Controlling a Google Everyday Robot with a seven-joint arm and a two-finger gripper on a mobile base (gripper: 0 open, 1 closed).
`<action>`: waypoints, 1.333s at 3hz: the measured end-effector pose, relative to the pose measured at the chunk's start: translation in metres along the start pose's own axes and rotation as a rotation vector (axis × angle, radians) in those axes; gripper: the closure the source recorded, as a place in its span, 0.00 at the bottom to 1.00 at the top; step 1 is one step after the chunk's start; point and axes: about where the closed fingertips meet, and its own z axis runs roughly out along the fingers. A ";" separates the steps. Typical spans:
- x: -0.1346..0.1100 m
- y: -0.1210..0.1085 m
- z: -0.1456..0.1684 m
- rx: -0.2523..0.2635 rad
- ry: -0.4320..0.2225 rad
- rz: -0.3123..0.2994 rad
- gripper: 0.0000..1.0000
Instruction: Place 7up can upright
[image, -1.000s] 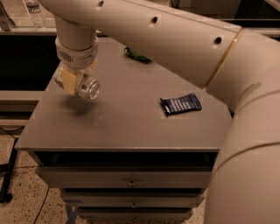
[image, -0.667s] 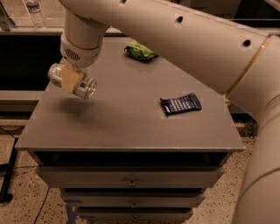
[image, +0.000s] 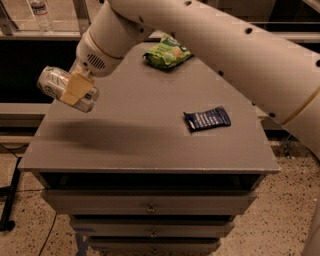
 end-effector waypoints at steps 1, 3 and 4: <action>-0.010 0.010 0.001 -0.135 -0.142 -0.094 1.00; -0.014 0.017 0.003 -0.286 -0.350 -0.179 1.00; -0.013 0.018 -0.003 -0.270 -0.428 -0.140 1.00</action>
Offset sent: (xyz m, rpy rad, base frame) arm -0.0163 0.0121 0.0087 0.3748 0.0518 0.4484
